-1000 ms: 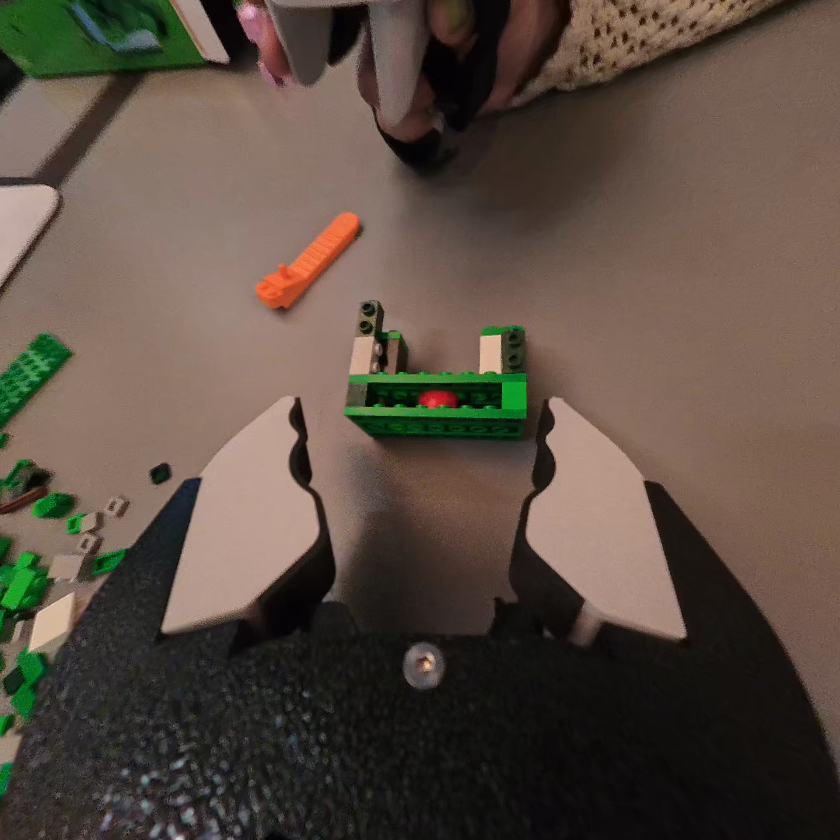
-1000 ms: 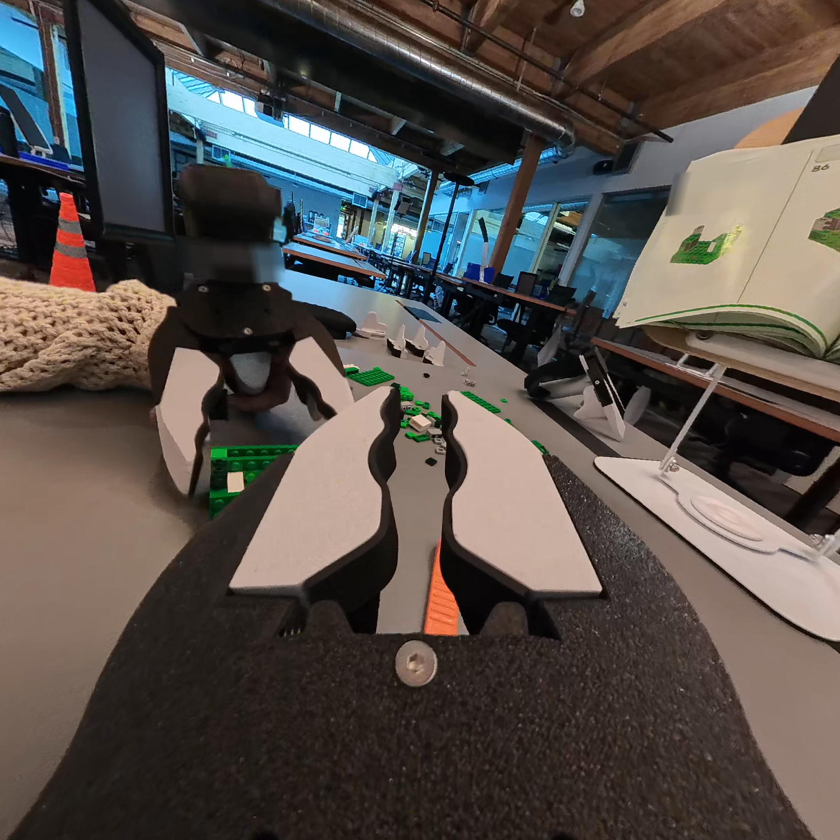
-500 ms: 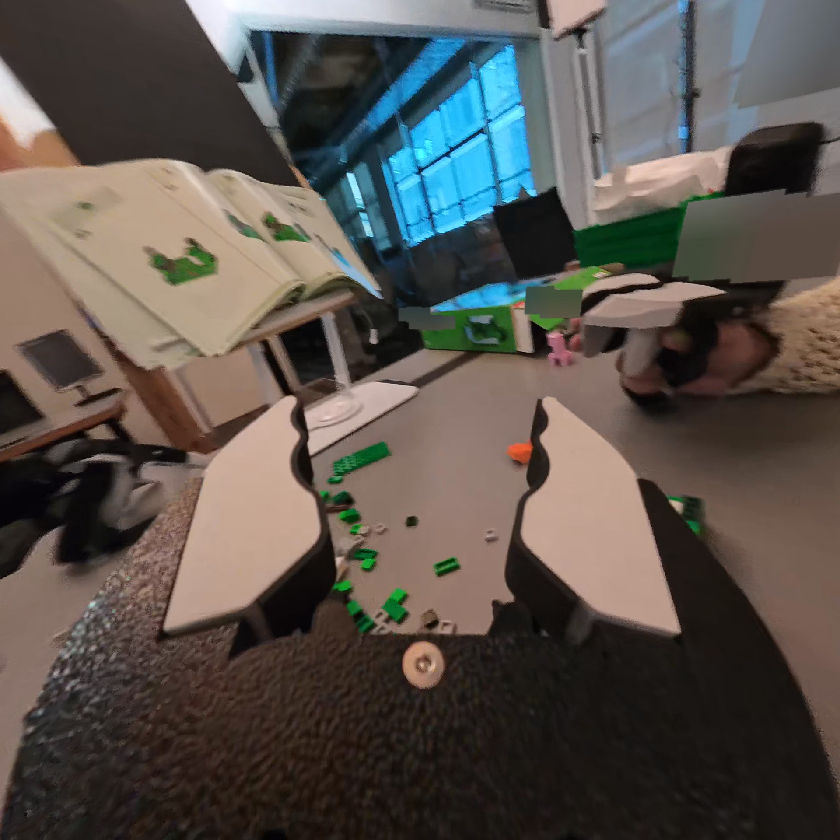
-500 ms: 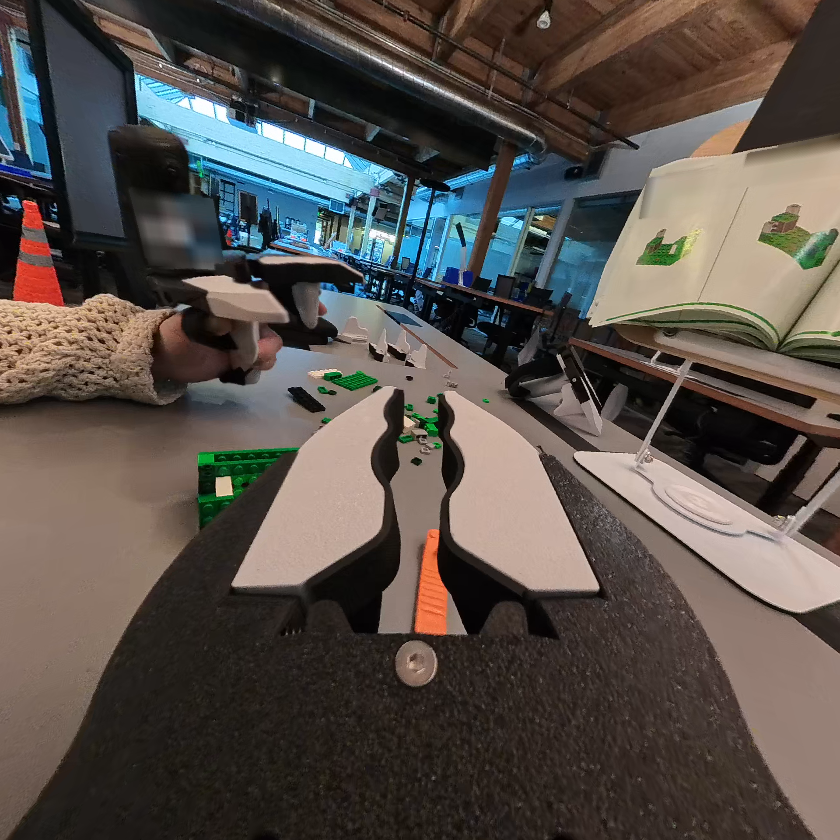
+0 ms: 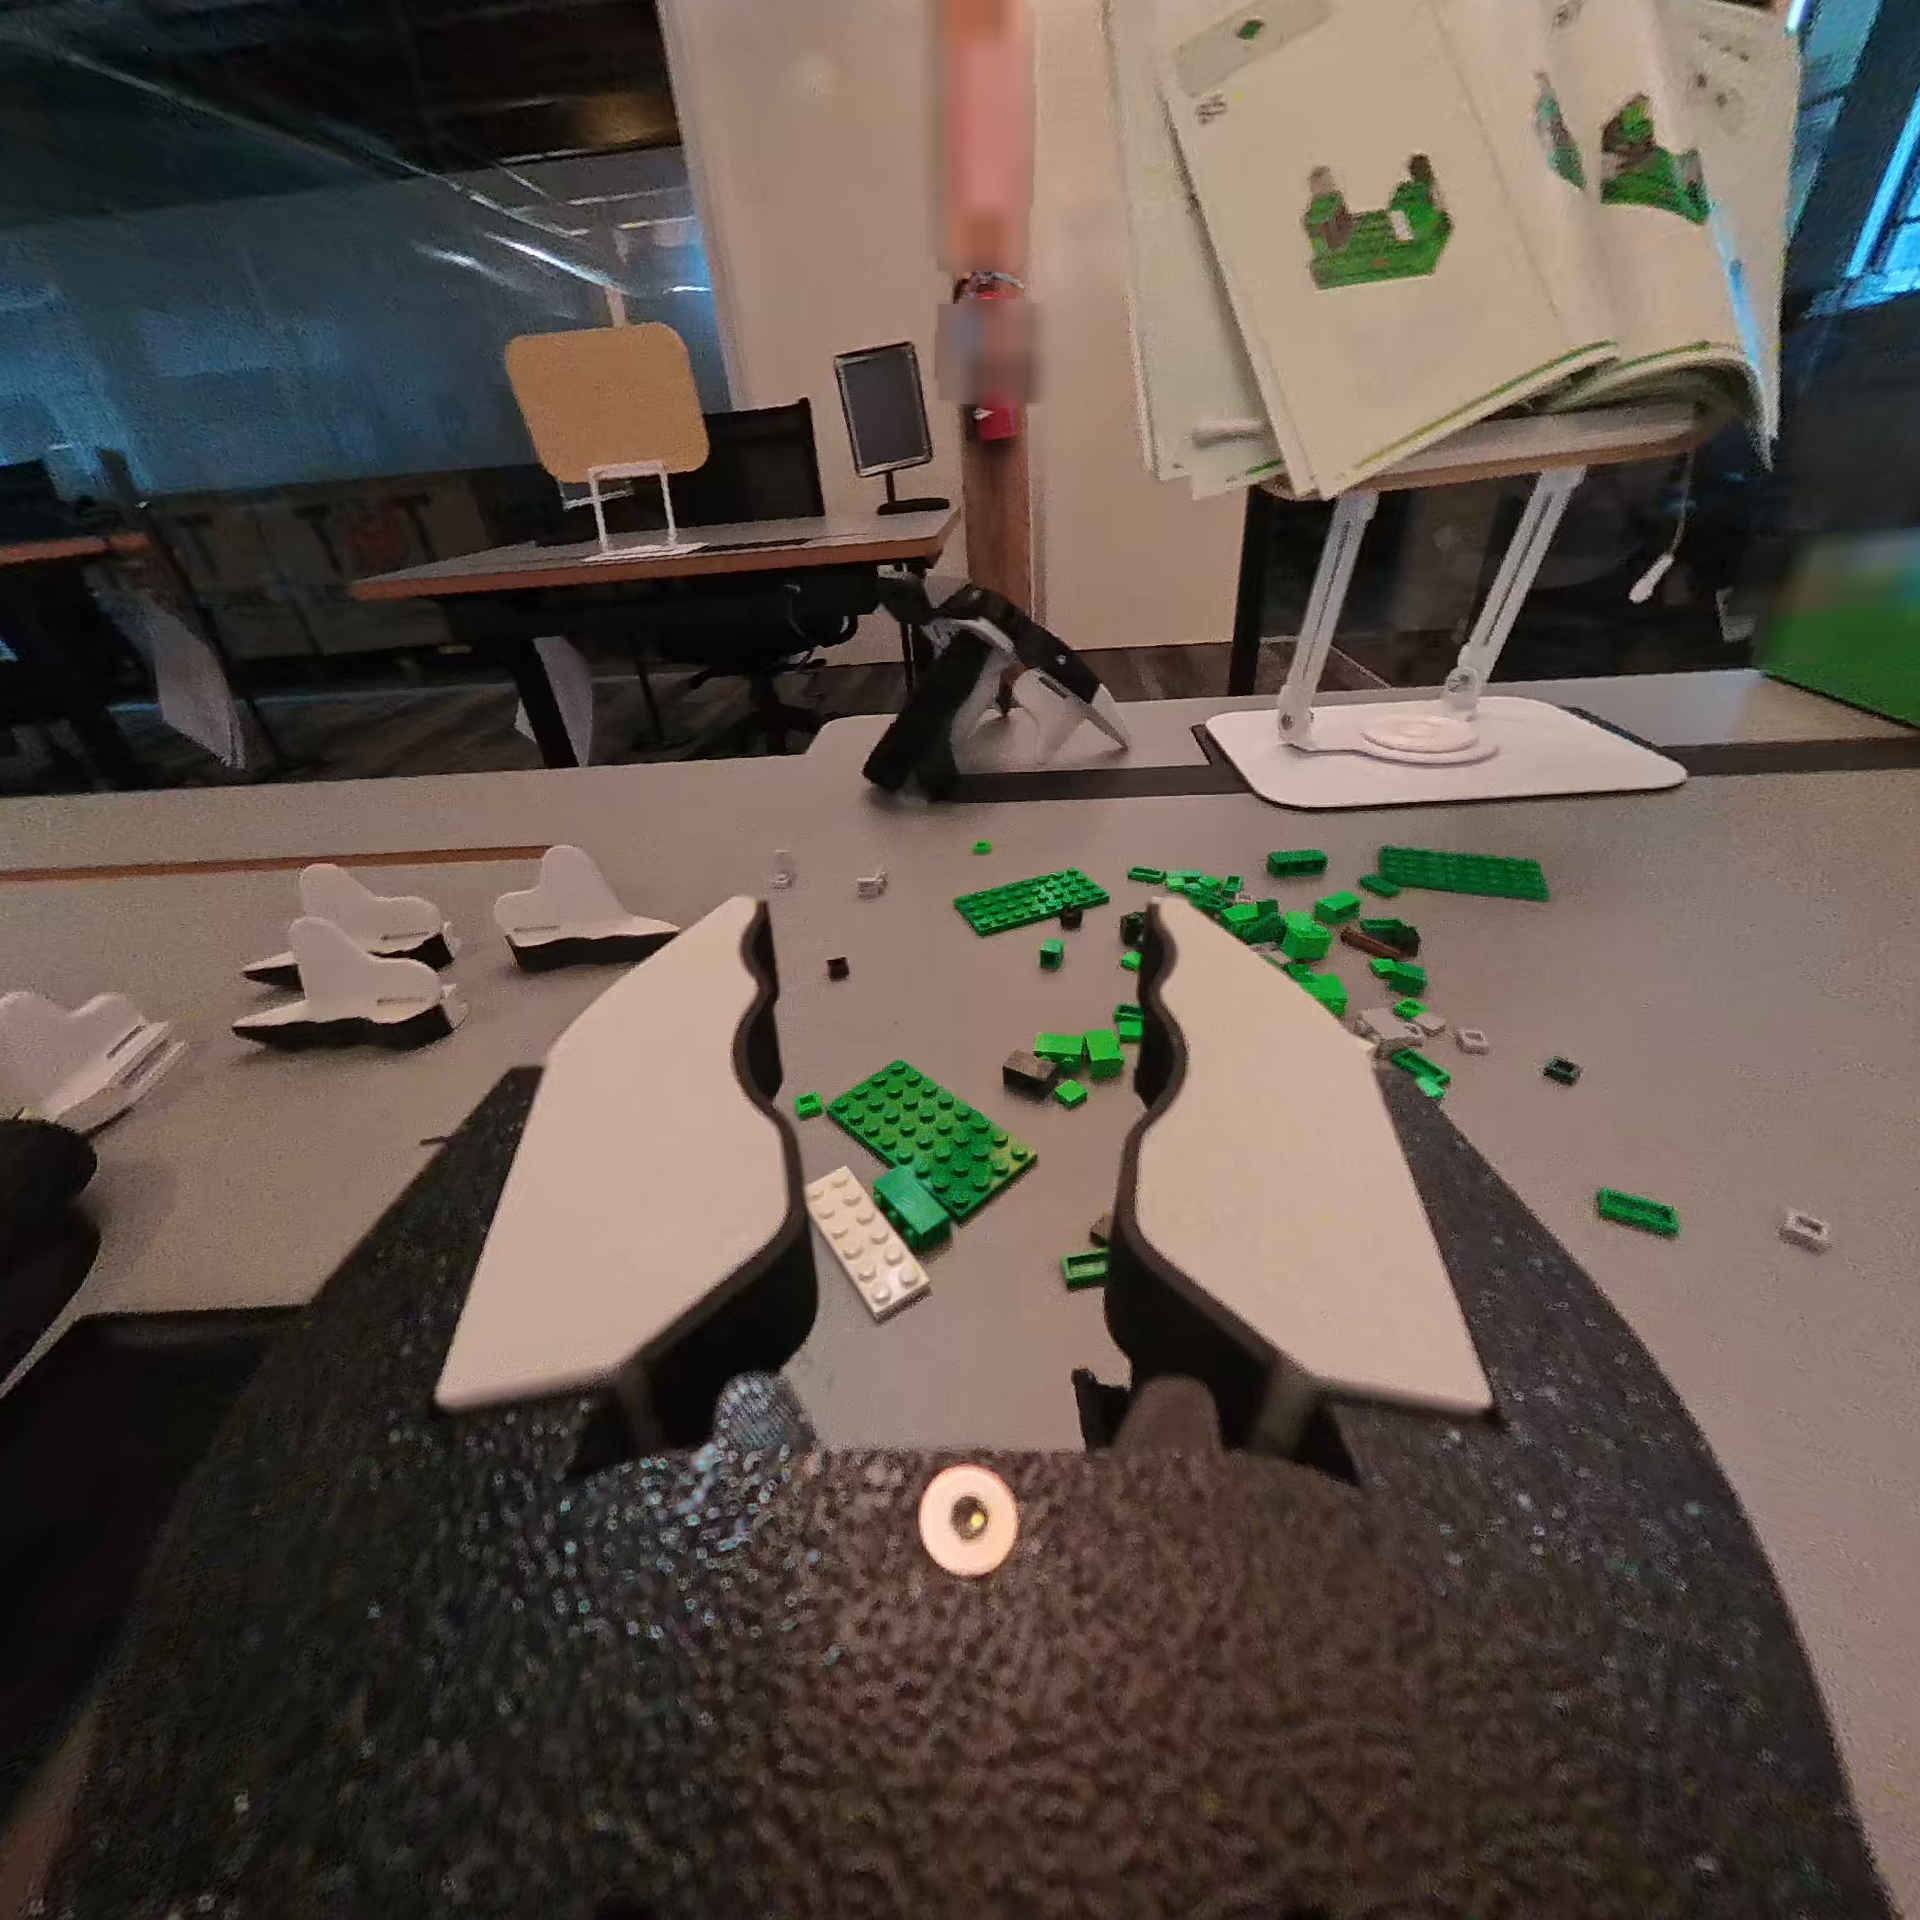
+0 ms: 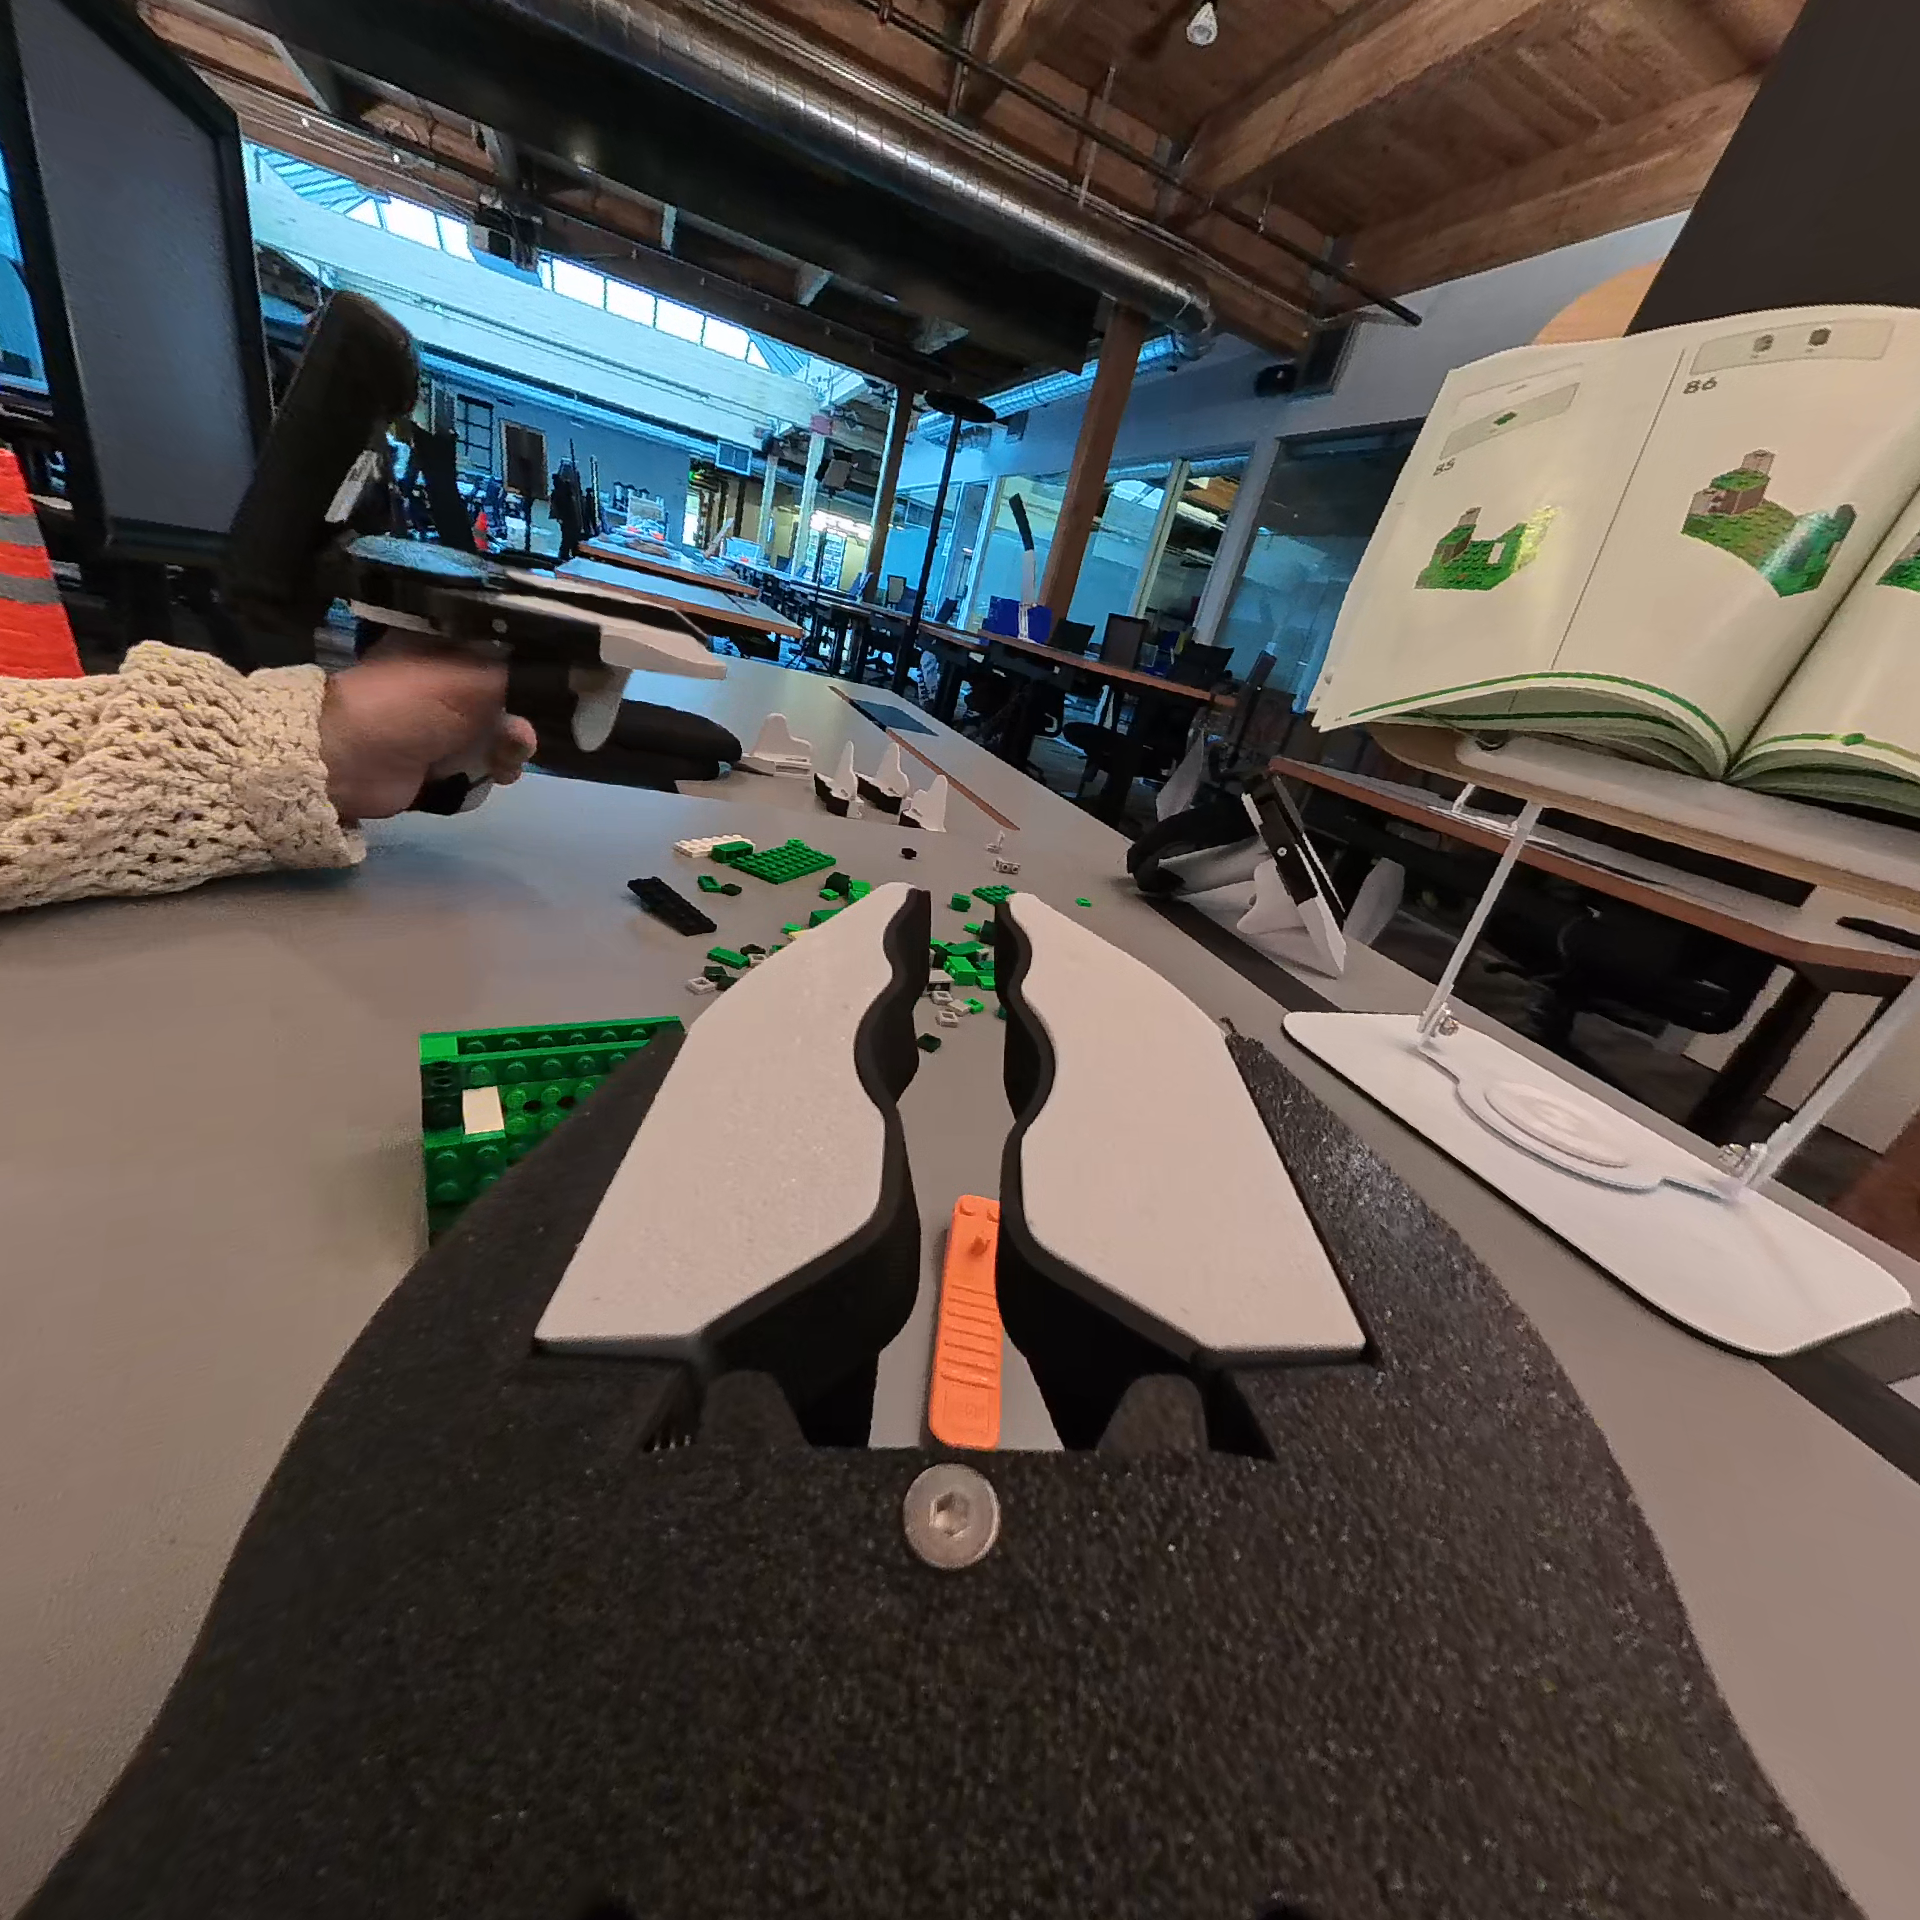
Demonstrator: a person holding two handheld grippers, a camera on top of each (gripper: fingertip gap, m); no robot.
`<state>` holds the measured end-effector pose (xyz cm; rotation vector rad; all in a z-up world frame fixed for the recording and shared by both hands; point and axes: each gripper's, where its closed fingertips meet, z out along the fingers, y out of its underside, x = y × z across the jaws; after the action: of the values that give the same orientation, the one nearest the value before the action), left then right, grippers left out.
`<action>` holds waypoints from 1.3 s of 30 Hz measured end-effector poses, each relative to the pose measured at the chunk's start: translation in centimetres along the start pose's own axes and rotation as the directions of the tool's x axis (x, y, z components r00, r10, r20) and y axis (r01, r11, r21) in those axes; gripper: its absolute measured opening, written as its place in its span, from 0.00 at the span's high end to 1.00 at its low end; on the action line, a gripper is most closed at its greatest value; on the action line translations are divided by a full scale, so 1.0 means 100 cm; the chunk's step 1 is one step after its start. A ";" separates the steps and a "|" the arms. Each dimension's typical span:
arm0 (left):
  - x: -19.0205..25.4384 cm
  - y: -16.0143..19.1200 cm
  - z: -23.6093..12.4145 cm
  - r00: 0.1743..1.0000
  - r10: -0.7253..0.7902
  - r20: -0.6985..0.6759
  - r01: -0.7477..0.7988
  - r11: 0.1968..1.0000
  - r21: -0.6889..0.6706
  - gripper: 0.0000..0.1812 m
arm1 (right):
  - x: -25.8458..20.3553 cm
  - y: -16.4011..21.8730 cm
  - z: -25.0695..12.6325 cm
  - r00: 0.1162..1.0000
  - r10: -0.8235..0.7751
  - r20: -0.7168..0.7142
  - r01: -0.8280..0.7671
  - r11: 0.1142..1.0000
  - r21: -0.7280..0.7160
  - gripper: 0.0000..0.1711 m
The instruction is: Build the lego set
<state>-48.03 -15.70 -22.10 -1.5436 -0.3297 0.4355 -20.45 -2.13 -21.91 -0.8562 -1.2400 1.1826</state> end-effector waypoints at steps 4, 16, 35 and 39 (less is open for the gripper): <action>0.007 -0.002 0.001 0.997 -0.051 -0.059 0.052 0.998 0.022 0.63 | 0.000 0.001 0.001 1.000 -0.001 0.001 0.001 1.000 -0.005 0.94; 0.019 0.015 0.006 0.992 -0.046 -0.115 0.037 0.996 -0.080 0.75 | -0.004 0.003 0.002 0.999 -0.042 0.009 0.042 0.999 -0.016 0.95; 0.075 0.094 0.069 0.921 -0.186 -0.343 -0.282 0.290 -0.915 0.85 | -0.009 0.005 0.004 0.996 -0.084 0.031 0.085 0.996 -0.027 0.96; 0.077 0.103 0.072 0.934 -0.222 -0.279 -0.229 0.226 -0.947 0.86 | -0.011 0.006 0.004 0.995 -0.093 0.036 0.094 0.995 -0.029 0.96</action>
<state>-45.28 -5.97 -32.79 -2.8806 -0.3140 -0.1947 -20.91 -3.09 -22.62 -0.7950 -1.3153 1.1102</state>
